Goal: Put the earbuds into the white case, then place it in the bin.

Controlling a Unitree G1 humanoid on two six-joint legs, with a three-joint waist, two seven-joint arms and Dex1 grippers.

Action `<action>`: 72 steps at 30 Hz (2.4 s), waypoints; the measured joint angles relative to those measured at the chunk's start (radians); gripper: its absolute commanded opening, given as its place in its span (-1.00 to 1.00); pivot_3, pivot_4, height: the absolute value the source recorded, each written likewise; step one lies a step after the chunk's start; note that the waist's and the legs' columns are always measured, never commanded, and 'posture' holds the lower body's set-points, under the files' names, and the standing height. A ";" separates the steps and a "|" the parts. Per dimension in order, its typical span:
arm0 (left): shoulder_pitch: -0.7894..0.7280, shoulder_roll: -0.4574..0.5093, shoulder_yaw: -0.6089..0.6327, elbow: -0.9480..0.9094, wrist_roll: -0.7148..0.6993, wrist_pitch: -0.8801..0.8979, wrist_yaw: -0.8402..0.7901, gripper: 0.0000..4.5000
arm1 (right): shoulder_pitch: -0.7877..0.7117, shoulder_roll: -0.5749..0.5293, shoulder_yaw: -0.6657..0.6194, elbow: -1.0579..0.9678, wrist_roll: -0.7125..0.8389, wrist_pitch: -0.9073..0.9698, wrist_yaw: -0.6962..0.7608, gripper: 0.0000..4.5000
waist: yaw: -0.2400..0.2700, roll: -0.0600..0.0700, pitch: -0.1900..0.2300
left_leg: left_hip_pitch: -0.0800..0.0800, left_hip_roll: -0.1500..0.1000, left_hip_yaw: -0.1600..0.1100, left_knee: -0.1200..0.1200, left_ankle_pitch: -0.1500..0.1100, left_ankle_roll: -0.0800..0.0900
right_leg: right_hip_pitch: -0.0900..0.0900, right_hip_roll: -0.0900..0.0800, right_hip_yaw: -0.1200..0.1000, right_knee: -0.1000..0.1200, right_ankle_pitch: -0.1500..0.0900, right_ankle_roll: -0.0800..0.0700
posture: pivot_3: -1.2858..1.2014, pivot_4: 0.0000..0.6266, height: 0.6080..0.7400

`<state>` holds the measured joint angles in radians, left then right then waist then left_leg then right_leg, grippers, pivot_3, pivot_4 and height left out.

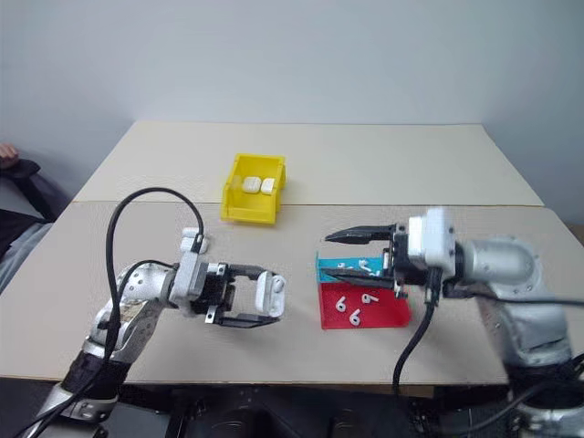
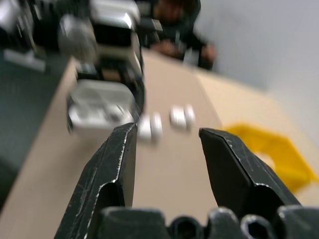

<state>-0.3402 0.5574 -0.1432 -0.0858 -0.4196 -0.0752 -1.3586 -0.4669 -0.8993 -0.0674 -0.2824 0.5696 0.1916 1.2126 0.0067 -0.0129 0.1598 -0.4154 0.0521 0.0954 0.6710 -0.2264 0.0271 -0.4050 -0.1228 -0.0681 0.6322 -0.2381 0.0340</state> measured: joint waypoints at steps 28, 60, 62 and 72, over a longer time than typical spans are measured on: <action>0.150 0.046 0.008 -0.042 0.086 -0.086 0.098 0.22 | -0.645 0.234 0.604 0.868 -0.873 0.067 0.195 0.09 | -0.019 0.001 0.000 | -0.009 0.001 0.010 -0.003 0.004 -0.006 | -0.017 -0.001 0.004 0.009 0.001 -0.001 | 0.03 -0.52 1.00; 0.124 0.046 -0.012 -0.042 0.099 -0.074 0.102 0.22 | -0.605 0.269 0.604 0.867 -0.912 0.224 0.171 0.09 | -0.019 0.001 0.000 | -0.009 0.000 0.010 -0.003 0.004 -0.006 | -0.017 -0.001 0.004 0.008 0.001 -0.001 | 0.03 -0.52 1.00; 0.124 0.046 -0.012 -0.042 0.099 -0.074 0.102 0.22 | -0.605 0.270 0.604 0.873 -0.915 0.224 0.169 0.09 | -0.019 0.001 0.000 | -0.009 0.000 0.010 -0.003 0.004 -0.006 | -0.017 -0.001 0.004 0.008 0.001 -0.001 | 0.03 -0.52 1.00; 0.124 0.046 -0.012 -0.037 0.100 -0.075 0.101 0.22 | -0.605 0.271 0.604 0.881 -0.918 0.222 0.163 0.09 | -0.019 0.001 0.000 | -0.009 0.000 0.010 -0.003 0.004 -0.006 | -0.016 -0.001 0.004 0.009 0.001 -0.001 | 0.03 -0.52 1.00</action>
<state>-0.2163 0.6031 -0.1548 -0.1226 -0.3196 -0.1499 -1.2578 -1.0722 -0.6282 0.5365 0.5989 -0.3482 0.4140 1.3753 -0.0125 -0.0120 0.1598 -0.4244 0.0526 0.1055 0.6681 -0.2225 0.0210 -0.4214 -0.1237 -0.0644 0.6407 -0.2375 0.0334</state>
